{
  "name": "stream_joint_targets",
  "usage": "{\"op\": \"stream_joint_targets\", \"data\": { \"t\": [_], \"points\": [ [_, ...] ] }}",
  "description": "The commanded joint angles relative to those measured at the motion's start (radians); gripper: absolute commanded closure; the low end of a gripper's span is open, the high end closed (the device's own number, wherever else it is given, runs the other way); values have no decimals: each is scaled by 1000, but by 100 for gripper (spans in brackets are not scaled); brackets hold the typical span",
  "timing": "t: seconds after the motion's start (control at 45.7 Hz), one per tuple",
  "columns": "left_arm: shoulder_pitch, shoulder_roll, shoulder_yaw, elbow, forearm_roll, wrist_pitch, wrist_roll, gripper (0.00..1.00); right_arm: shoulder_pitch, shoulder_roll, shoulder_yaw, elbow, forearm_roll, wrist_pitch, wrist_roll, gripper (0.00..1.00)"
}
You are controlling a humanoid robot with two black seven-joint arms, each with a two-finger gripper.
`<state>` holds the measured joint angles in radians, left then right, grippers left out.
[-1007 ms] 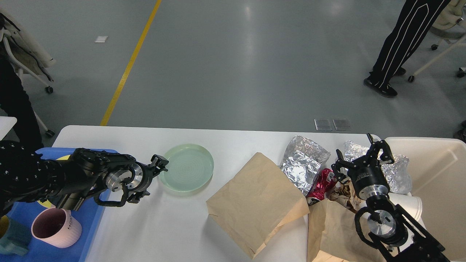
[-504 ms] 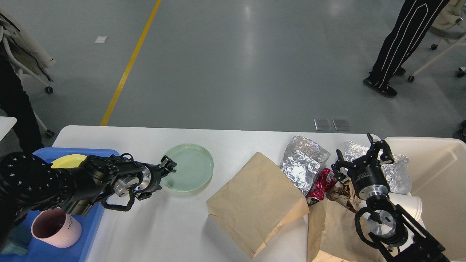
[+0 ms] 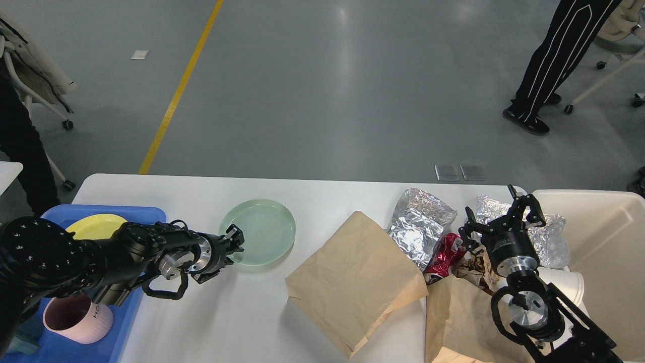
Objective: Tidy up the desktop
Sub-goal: 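Grasp the edge of the pale green plate with the left gripper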
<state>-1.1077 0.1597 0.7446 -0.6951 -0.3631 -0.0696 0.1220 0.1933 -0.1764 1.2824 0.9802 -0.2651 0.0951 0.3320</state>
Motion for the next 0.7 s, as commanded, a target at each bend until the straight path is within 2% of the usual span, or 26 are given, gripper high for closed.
{"op": "stream_joint_targets", "data": {
  "t": [0.0, 0.153, 0.241, 0.328, 0.679],
  "points": [
    [0, 4, -1, -4, -3, -6, 4, 79, 0, 0, 0, 0, 0, 0, -1, 0],
    [2, 11, -1, -7, -8, -16, 5, 89, 0, 0, 0, 0, 0, 0, -1, 0],
    [6, 14, -1, -7, -10, -48, 7, 99, 0, 0, 0, 0, -2, 0, -1, 0],
    [6, 15, 1, -7, -10, -73, 5, 100, 0, 0, 0, 0, 0, 0, 1, 0],
    [6, 18, 1, -10, -10, -75, 11, 100, 0, 0, 0, 0, -2, 0, -1, 0]
  ]
}}
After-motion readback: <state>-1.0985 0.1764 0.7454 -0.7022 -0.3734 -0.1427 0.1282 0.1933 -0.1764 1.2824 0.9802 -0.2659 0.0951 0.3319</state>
